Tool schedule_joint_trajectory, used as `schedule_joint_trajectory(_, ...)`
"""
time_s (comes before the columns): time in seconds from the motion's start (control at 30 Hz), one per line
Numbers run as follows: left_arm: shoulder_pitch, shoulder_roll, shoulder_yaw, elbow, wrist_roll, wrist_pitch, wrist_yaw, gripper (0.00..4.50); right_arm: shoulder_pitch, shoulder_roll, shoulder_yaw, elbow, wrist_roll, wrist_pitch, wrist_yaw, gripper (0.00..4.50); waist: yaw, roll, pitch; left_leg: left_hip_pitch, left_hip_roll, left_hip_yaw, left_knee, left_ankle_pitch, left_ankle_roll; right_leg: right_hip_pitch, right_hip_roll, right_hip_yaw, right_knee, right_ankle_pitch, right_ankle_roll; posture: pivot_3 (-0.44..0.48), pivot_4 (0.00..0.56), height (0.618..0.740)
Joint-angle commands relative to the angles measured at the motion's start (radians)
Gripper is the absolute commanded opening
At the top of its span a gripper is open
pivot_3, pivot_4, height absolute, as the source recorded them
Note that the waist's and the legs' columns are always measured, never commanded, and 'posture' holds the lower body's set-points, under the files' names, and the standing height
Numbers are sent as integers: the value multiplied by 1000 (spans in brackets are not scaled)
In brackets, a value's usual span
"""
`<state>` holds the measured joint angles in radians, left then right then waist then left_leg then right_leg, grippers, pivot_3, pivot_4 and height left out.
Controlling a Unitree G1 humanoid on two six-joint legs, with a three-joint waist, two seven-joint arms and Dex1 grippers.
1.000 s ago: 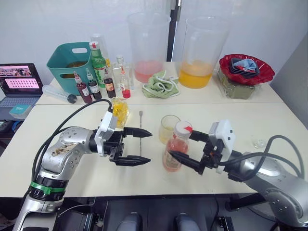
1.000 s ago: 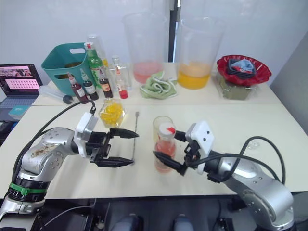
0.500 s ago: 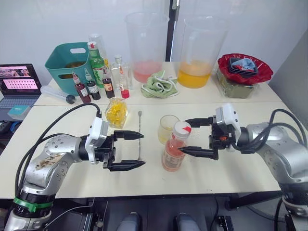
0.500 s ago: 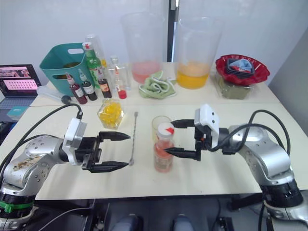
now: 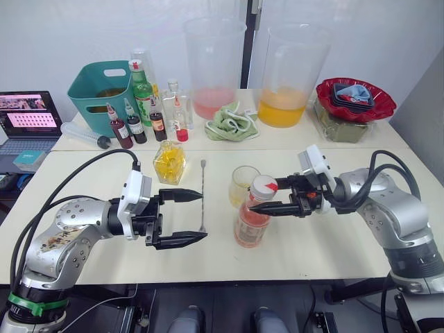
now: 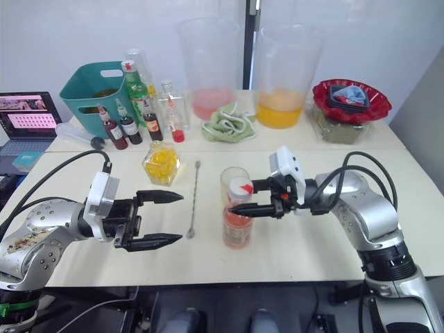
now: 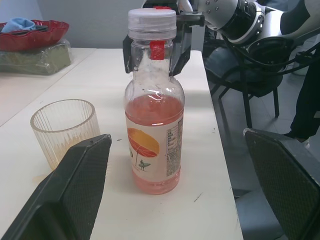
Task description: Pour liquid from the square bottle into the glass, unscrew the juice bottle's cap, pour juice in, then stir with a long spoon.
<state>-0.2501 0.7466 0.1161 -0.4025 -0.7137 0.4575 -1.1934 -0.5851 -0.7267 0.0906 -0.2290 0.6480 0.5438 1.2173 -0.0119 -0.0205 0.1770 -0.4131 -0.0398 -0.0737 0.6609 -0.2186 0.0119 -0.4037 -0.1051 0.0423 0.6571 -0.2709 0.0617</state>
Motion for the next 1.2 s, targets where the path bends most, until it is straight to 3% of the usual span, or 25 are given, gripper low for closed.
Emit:
schedule_joint_trajectory(0.03, -28, -4, -4, 1, -14, -18, -16, 4500, -9, 6, -44, -79, 17, 29, -63, 1494, 0, 0, 0, 0, 0, 0, 0, 0, 0, 0, 0, 0, 0, 0, 0, 0, 150, 740)
schedule_joint_trajectory(0.47, -132, -41, -82, 121, 16, -56, -95, 4500, 154, 75, -145, -369, 103, 192, -409, 1494, 0, 0, 0, -1, 0, 0, 0, 0, 0, -1, 0, 0, 1, 0, 0, 0, 150, 740)
schedule_joint_trajectory(0.73, -160, -54, -103, 152, 31, -67, -114, 4500, 236, 84, -124, -404, 76, 178, -468, 1494, -1, 0, 0, -1, 0, 0, 0, 0, 0, -1, 0, 0, 1, 0, 0, 0, 150, 740)
schedule_joint_trajectory(0.8, -163, -55, -105, 152, 34, -65, -113, 4500, 242, 72, -122, -404, 75, 170, -455, 2541, 0, 0, 0, -1, 0, 0, 0, 0, 0, 0, 0, 0, 0, 0, 0, 0, 150, 740)
schedule_joint_trajectory(0.97, -177, -52, -106, 145, 23, -28, -101, 4500, 239, 19, -144, -407, 111, 159, -385, 4268, -1, 0, 0, -1, 0, 0, 0, 0, 0, 0, 0, 0, 0, 0, 0, 0, 150, 740)
schedule_joint_trajectory(1.0, -180, -52, -107, 143, 21, -22, -99, 4500, 239, 10, -152, -409, 117, 158, -376, 4478, 0, 0, 0, -1, 0, 0, 0, 0, 0, 0, 0, 0, 0, 0, 0, 0, 150, 740)
schedule_joint_trajectory(1.2, -225, -61, -123, 162, 27, 78, -29, 4500, 306, -89, -259, -424, 176, 188, -323, 4478, 5, 0, 0, -1, 0, 0, 0, 0, 0, 0, 0, -1, 0, 0, 0, 0, 150, 740)
